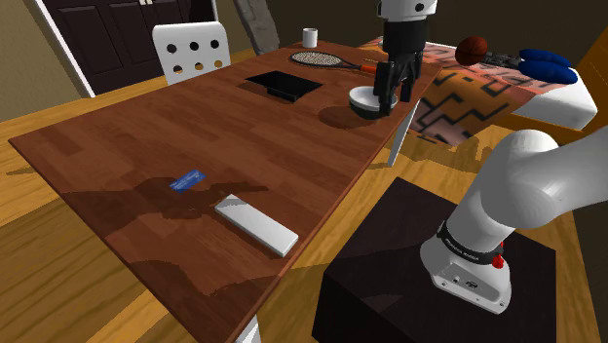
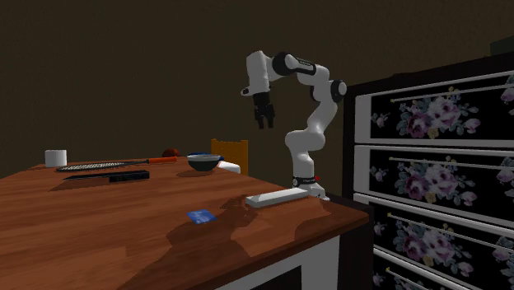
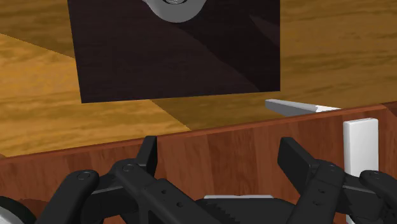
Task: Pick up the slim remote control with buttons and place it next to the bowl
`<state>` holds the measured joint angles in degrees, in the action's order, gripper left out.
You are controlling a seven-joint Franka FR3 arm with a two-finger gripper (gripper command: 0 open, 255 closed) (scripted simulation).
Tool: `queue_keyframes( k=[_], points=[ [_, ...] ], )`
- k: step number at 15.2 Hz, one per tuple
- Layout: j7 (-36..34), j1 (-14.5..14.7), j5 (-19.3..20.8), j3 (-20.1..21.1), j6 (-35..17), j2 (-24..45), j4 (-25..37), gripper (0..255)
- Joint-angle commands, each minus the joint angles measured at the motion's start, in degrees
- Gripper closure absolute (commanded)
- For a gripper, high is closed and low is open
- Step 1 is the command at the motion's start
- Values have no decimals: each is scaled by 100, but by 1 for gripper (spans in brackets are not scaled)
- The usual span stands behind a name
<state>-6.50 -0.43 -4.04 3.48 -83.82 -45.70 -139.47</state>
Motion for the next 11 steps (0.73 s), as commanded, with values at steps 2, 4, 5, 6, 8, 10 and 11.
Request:
queue_keyframes(
  k=[2, 4, 5, 6, 8, 10, 11],
  points=[
    [-109, 40, -93, 110, -159, 46, -72, 0],
    [-323, 121, -273, 332, -486, 166, -194, 0],
    [-428, 160, -359, 445, -653, 240, -243, 0],
    [-532, 199, -442, 559, -823, 323, -285, 0],
    [-739, 272, -595, 788, -1167, 516, -344, 0],
    [-944, 338, -730, 1020, -1517, 744, -371, 0],
    [-1047, 367, -789, 1136, -1693, 871, -373, 0]
  ],
)
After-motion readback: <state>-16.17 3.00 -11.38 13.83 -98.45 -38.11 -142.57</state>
